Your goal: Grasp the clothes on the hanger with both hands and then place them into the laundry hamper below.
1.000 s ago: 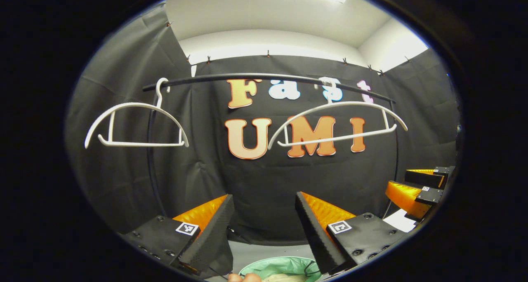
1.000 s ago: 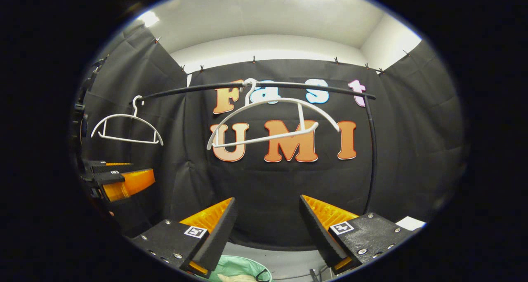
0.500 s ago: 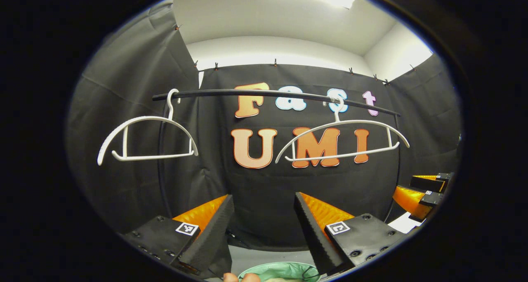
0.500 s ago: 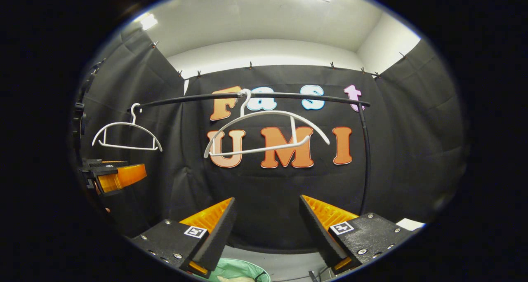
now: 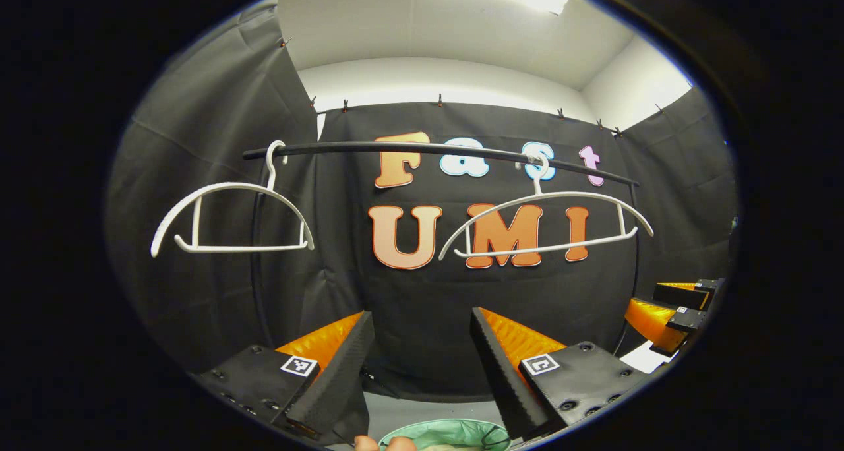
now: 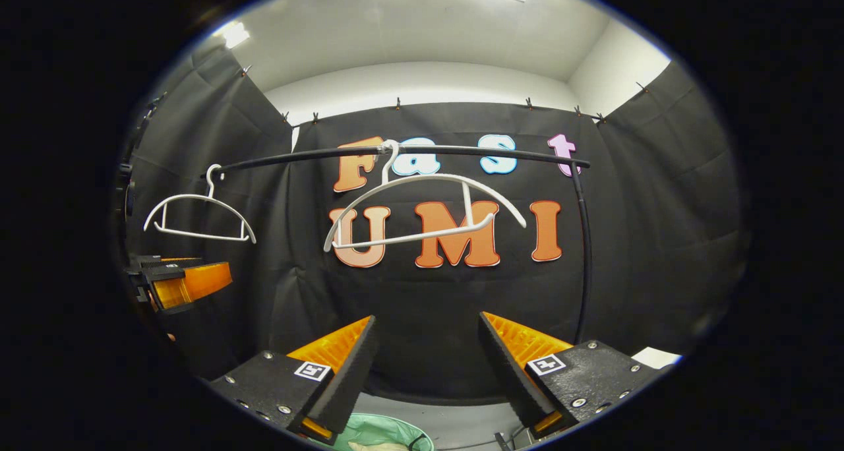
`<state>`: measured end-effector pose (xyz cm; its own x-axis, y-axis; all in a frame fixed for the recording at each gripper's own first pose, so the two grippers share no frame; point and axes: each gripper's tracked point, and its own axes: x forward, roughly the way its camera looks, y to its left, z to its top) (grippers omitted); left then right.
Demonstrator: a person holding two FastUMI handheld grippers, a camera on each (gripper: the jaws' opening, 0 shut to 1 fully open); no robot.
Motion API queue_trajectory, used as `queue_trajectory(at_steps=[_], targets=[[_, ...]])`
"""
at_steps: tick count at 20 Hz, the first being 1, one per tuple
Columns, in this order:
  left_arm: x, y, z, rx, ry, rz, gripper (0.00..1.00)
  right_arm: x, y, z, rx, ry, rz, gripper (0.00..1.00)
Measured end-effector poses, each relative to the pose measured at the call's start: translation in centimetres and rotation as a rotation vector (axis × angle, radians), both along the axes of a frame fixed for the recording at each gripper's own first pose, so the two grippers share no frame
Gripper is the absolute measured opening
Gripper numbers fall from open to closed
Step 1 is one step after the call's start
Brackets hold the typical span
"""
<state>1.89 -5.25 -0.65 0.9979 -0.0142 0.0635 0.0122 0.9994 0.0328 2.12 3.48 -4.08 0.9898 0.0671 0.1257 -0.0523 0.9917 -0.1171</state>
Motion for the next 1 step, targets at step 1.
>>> queue_trajectory(at_steps=[1], targets=[[-0.05,0.03,0.03,-0.001,0.0,0.001,0.96,-0.04,0.03,-0.08,0.0,0.002,0.0,0.93]])
